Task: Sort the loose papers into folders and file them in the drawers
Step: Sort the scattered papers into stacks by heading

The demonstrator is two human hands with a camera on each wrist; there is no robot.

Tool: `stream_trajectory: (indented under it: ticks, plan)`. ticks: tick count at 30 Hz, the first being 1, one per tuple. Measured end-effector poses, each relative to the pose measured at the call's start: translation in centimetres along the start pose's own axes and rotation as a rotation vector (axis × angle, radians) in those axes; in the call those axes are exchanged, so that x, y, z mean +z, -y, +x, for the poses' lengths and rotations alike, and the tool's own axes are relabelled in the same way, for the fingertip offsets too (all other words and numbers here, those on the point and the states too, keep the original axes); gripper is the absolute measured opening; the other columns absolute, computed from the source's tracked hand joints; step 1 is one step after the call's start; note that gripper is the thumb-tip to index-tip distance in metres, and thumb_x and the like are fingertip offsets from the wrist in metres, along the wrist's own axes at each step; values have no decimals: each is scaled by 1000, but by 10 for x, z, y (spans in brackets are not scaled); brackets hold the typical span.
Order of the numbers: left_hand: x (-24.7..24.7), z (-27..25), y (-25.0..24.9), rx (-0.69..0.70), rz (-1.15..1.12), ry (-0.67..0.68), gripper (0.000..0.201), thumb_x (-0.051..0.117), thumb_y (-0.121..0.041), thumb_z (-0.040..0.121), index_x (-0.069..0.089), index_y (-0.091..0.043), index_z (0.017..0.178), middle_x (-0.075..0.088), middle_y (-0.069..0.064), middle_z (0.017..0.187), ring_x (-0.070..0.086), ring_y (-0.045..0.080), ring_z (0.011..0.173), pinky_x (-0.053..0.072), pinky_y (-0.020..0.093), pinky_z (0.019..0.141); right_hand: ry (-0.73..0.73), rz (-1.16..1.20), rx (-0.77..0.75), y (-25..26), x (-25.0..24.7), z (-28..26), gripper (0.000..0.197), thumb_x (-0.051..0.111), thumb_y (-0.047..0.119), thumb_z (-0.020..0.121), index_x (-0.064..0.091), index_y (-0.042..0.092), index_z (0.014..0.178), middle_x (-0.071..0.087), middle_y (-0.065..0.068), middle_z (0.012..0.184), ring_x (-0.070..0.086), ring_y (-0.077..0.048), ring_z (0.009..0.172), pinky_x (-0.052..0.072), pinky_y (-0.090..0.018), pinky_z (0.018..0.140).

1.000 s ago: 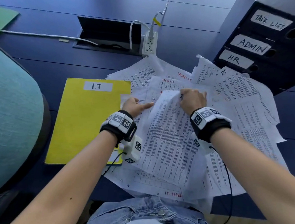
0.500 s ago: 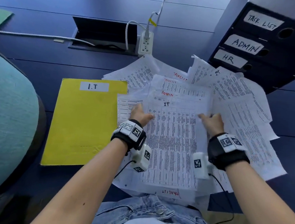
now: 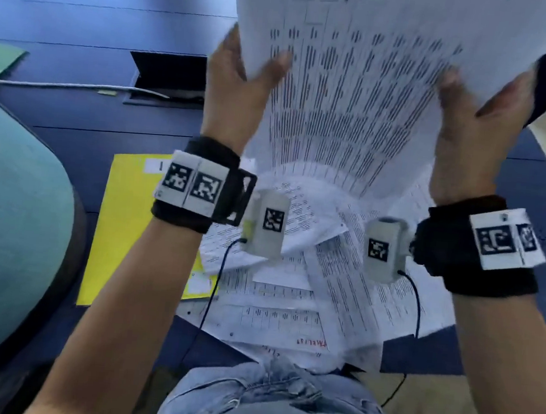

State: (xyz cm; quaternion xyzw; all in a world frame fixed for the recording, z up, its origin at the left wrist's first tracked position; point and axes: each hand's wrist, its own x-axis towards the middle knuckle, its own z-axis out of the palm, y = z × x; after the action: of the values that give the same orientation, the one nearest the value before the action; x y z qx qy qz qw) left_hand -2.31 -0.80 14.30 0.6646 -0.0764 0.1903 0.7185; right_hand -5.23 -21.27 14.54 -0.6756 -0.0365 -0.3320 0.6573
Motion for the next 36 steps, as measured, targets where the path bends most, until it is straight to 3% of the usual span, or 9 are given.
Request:
stream_trajectory:
  ticks: [5, 10, 13, 17, 20, 26, 29, 31, 36]
  plan:
    - [-11, -28, 29, -159, -31, 57, 28, 67, 7, 76, 57, -10, 96, 70, -17, 73, 63, -5, 73, 49, 15, 68, 26, 40, 192, -17, -9, -39, 49, 70, 5, 80, 41, 10, 119, 57, -3, 112, 60, -6, 103, 48, -22, 87]
    - [-22, -47, 73, -409, 55, 158, 31, 76, -22, 69, 60, -15, 94, 71, -15, 75, 64, -2, 76, 51, 18, 74, 103, -189, 436, -44, -18, -66, 13, 68, 10, 84, 57, 17, 84, 59, 9, 75, 55, 12, 58, 44, -7, 57]
    - [-44, -40, 106, -538, 335, 64, 44, 75, -45, 66, 58, -14, 94, 66, 8, 100, 58, 16, 92, 45, 31, 88, 54, -270, 458, -51, -24, -55, 20, 67, 16, 85, 55, 24, 71, 56, 10, 68, 51, 12, 50, 41, -7, 52]
    - [-94, -50, 149, -1021, 978, -129, 86, 69, -52, 74, 38, -1, 137, 34, 19, 144, 33, 32, 133, 27, 42, 111, 13, -328, 472, -61, -33, -40, 27, 67, 11, 84, 51, 16, 64, 49, 3, 61, 46, 7, 44, 38, -10, 47]
    - [-100, -63, 160, -1255, 1158, -49, 106, 64, -65, 71, 23, 0, 144, 17, 20, 151, 15, 35, 139, 15, 45, 112, 34, -368, 520, -73, -36, -42, 10, 67, 11, 84, 62, 2, 86, 56, -6, 75, 54, -10, 66, 43, -20, 56]
    - [-89, -72, 165, -1151, 1004, 2, 68, 63, -22, 85, 32, 5, 139, 23, 26, 148, 24, 40, 137, 23, 47, 111, 155, -482, 694, -97, -39, -66, 11, 62, 16, 88, 55, 9, 93, 54, -3, 83, 51, -15, 77, 39, -13, 57]
    - [-93, -68, 167, -990, 879, -131, 28, 54, -10, 87, 57, 0, 114, 53, 22, 127, 51, 37, 114, 43, 38, 90, 144, -569, 755, -111, -47, -75, 8, 62, 14, 88, 56, 9, 85, 50, 1, 73, 50, -18, 75, 37, -16, 53]
    - [-97, -64, 165, -844, 757, -223, 7, 51, -7, 88, 56, -11, 88, 59, 19, 104, 55, 32, 94, 41, 33, 75, 67, -616, 803, -118, -56, -76, 9, 62, 12, 89, 59, 6, 96, 55, -6, 81, 51, -19, 79, 37, -19, 52]
    - [-105, -61, 175, -729, 399, -378, 22, 38, 3, 93, 53, -6, 106, 49, 6, 100, 45, 16, 92, 36, 22, 73, -126, -504, 986, -128, -78, -78, 30, 62, 10, 88, 54, -8, 111, 48, -10, 95, 45, -17, 86, 34, -24, 53]
